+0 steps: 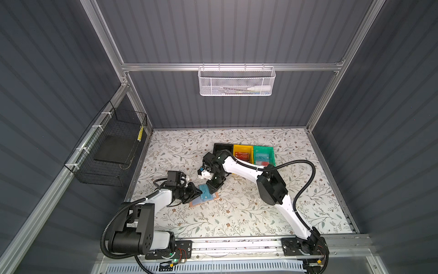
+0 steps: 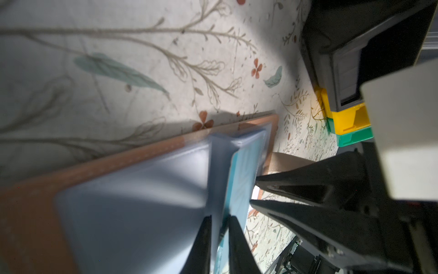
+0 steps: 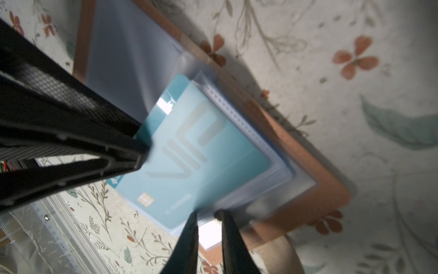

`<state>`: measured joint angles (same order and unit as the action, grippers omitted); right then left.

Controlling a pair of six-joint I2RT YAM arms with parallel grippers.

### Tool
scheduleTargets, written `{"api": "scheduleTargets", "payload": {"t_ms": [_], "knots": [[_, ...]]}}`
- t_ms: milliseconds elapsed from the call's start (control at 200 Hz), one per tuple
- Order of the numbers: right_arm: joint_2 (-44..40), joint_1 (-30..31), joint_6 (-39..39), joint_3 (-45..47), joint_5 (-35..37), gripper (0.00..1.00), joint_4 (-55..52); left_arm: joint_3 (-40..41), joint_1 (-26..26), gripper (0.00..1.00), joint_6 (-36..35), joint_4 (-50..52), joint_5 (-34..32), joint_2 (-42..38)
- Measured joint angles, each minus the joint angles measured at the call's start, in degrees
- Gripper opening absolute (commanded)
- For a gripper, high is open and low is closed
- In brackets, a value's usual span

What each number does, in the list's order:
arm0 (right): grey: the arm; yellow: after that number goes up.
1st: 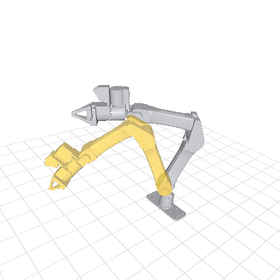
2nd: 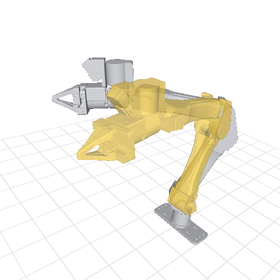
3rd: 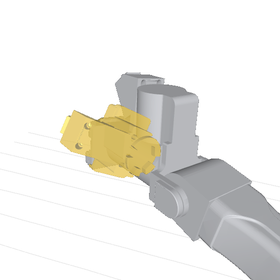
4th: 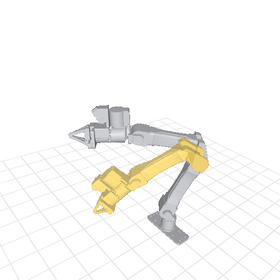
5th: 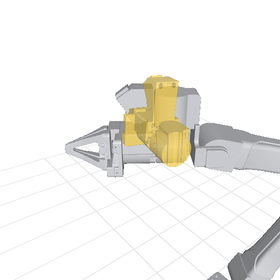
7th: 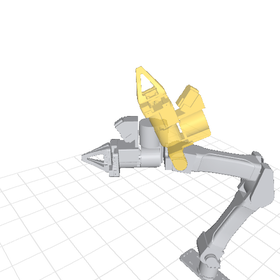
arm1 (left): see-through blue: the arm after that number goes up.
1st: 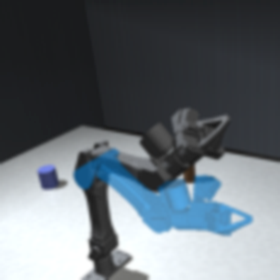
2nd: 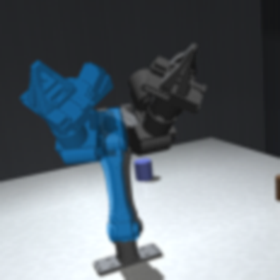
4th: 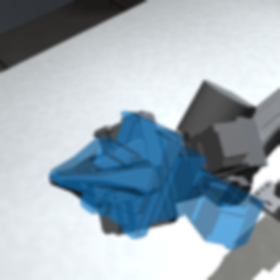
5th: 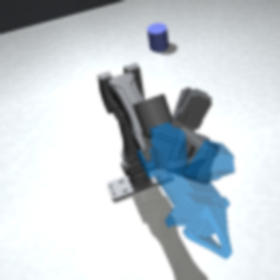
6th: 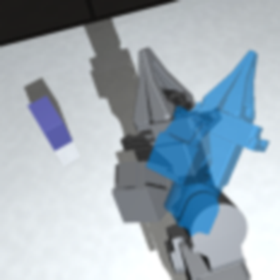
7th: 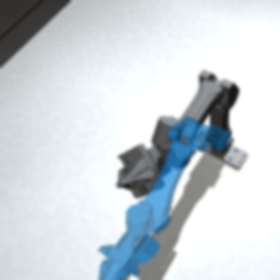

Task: Take the credit cards out of the card holder
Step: Take out the credit card from the card holder.

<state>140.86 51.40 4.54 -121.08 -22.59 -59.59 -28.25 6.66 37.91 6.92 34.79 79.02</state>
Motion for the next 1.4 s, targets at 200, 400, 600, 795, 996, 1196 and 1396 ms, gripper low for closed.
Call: {"api": "scheduleTargets", "payload": {"t_ms": [200, 400, 600, 795, 996, 1196, 1396], "knots": [[0.00, 0.00, 0.00, 0.00, -0.04, 0.23, 0.00, 0.48, 0.00, 0.03, 0.02, -1.22, 1.31, 0.07], [0.00, -0.07, 0.00, 0.07, -0.22, 0.24, 0.00, 0.52, 0.00, 0.01, -0.44, -1.25, 1.46, 0.07], [0.00, -0.15, 0.02, 0.15, -0.48, 0.24, 0.04, 0.52, 0.00, 0.00, -1.75, -1.03, 1.20, 0.13], [0.00, -0.26, 0.00, 0.22, -0.83, 0.25, 0.09, 0.31, 0.00, 0.00, -4.57, 0.37, 0.09, 0.83], [0.00, -0.42, 0.02, 0.31, -1.22, 0.24, 0.09, -1.38, 0.00, 0.00, -6.80, 3.98, -1.81, 0.39], [0.11, -0.52, 0.02, 0.31, -1.60, 0.25, 0.09, -2.71, 0.00, 0.00, -7.67, 7.56, -3.67, -0.59], [0.11, -0.59, 0.02, 0.31, -1.68, 0.25, 0.07, -4.44, 0.00, 0.00, -7.96, 12.98, -7.17, -2.73]]}}
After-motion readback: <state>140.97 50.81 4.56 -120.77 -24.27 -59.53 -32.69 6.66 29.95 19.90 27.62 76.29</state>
